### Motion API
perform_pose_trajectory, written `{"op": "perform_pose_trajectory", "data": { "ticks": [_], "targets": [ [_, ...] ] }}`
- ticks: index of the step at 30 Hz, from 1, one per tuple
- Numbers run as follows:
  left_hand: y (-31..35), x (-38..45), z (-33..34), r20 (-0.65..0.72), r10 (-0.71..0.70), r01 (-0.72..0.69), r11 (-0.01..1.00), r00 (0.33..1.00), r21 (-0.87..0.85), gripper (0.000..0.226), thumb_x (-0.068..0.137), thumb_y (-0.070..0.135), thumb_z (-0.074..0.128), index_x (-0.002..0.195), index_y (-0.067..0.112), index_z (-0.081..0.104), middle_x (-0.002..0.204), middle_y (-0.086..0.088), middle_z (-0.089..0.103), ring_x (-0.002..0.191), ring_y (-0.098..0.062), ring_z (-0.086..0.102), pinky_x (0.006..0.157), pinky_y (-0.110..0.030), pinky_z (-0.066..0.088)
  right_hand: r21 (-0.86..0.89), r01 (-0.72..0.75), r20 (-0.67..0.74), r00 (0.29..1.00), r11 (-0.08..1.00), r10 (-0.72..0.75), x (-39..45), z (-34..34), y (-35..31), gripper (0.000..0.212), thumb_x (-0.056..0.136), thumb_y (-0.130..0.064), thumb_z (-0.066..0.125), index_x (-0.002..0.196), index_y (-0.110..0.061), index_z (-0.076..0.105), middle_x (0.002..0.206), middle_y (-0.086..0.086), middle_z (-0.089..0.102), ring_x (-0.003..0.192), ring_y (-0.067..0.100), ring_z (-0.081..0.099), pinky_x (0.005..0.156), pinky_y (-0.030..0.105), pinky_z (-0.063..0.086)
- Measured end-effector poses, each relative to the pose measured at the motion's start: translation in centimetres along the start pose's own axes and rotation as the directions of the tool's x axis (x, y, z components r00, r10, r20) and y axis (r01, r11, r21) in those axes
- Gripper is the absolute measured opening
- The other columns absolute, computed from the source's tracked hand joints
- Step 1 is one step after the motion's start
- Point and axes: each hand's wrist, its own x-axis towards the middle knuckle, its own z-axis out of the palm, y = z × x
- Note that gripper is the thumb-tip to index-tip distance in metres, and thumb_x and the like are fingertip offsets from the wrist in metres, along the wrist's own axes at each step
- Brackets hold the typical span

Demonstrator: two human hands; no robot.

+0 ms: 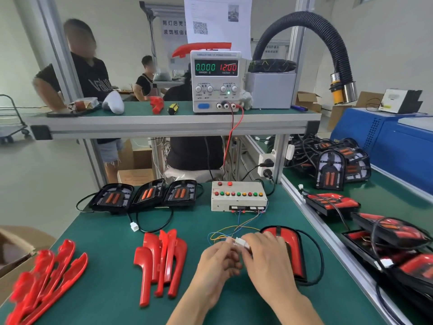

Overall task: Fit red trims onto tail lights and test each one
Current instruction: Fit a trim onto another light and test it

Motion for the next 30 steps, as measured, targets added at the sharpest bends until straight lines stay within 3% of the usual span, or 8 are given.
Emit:
{"op": "perform_pose_trajectory", "data": {
  "ticks": [4,7,9,13,16,22,25,30],
  "targets": [
    [-0.2,0.3,0.3,0.027,0.000,0.003,0.994,1.000,-0.106,0.020,0.091,0.027,0.067,0.090,0.006,0.067,0.084,-0.013,0.061,0.067,-0.018,0.056,0.058,-0.025,0.046,0.137,-0.049,0.048,0.998,0.989,0.043,-0.3,0.2,0.6,0.011,0.098,-0.038,0.063,0.092,-0.028,0.065,0.083,-0.012,0.065,0.083,0.018,0.057,0.075,0.037,0.043],
    [-0.3,0.4,0.8,0.072,-0.044,0.060,0.973,0.996,-0.224,0.013,0.086,0.024,0.071,0.085,0.012,0.069,0.083,-0.009,0.068,0.067,-0.016,0.057,0.060,-0.024,0.046,0.175,-0.106,0.119,0.989,0.979,0.086,-0.4,0.3,0.7,0.023,0.105,-0.046,0.042,0.099,-0.033,0.059,0.092,-0.015,0.063,0.091,0.012,0.052,0.085,0.034,0.037],
    [-0.4,0.5,1.1,0.086,-0.068,0.087,0.965,0.994,-0.246,0.013,0.085,0.025,0.073,0.081,0.013,0.068,0.083,-0.010,0.070,0.069,-0.018,0.061,0.062,-0.026,0.050,0.129,-0.091,0.142,0.987,0.987,0.073,-0.1,0.0,0.6,0.021,0.103,-0.045,0.049,0.088,-0.031,0.057,0.084,-0.013,0.062,0.087,0.015,0.052,0.082,0.036,0.040],
    [-0.5,0.7,1.1,0.019,-0.102,0.104,0.985,0.995,-0.138,0.015,0.087,0.019,0.074,0.081,0.009,0.064,0.081,-0.012,0.069,0.071,-0.022,0.067,0.067,-0.032,0.057,-0.008,-0.007,0.113,0.994,1.000,0.008,-0.2,-0.4,0.6,0.031,0.078,-0.030,0.083,0.068,-0.027,0.053,0.064,-0.011,0.056,0.066,0.019,0.054,0.061,0.034,0.043],
    [-0.3,0.8,1.1,0.000,-0.122,0.122,0.992,0.993,-0.024,0.019,0.094,0.020,0.068,0.079,0.009,0.072,0.078,-0.011,0.069,0.071,-0.022,0.068,0.069,-0.034,0.057,-0.023,0.051,0.111,0.993,0.998,-0.048,-0.2,-0.4,0.8,0.035,0.076,-0.030,0.084,0.067,-0.029,0.050,0.064,-0.012,0.054,0.066,0.017,0.051,0.061,0.032,0.040],
    [0.9,0.5,1.9,-0.070,-0.098,0.106,0.989,0.993,0.108,0.034,0.105,0.021,0.054,0.074,0.008,0.063,0.066,-0.009,0.066,0.062,-0.020,0.063,0.065,-0.033,0.057,-0.003,0.072,0.066,0.995,0.997,-0.071,-0.3,-0.5,0.4,0.025,0.082,-0.027,0.082,0.070,-0.026,0.059,0.066,-0.010,0.057,0.064,0.018,0.052,0.058,0.033,0.043],
    [1.5,0.4,2.4,-0.124,-0.123,0.137,0.984,0.985,0.110,0.042,0.107,0.020,0.049,0.067,0.011,0.061,0.058,-0.005,0.062,0.055,-0.018,0.062,0.057,-0.029,0.055,-0.021,0.087,0.050,0.995,0.996,-0.086,-0.1,-0.6,-0.2,0.026,0.073,-0.017,0.087,0.070,-0.022,0.062,0.065,-0.007,0.057,0.060,0.019,0.053,0.054,0.032,0.044],
    [1.7,0.6,3.0,-0.220,-0.124,0.142,0.987,0.967,0.068,0.039,0.107,0.020,0.049,0.073,0.007,0.064,0.061,-0.007,0.062,0.055,-0.021,0.059,0.050,-0.027,0.052,-0.052,0.079,0.062,0.995,0.996,-0.075,0.4,-0.7,-0.8,0.032,0.058,-0.008,0.091,0.070,-0.019,0.063,0.065,-0.003,0.058,0.058,0.021,0.054,0.050,0.034,0.047]
  ]
}}
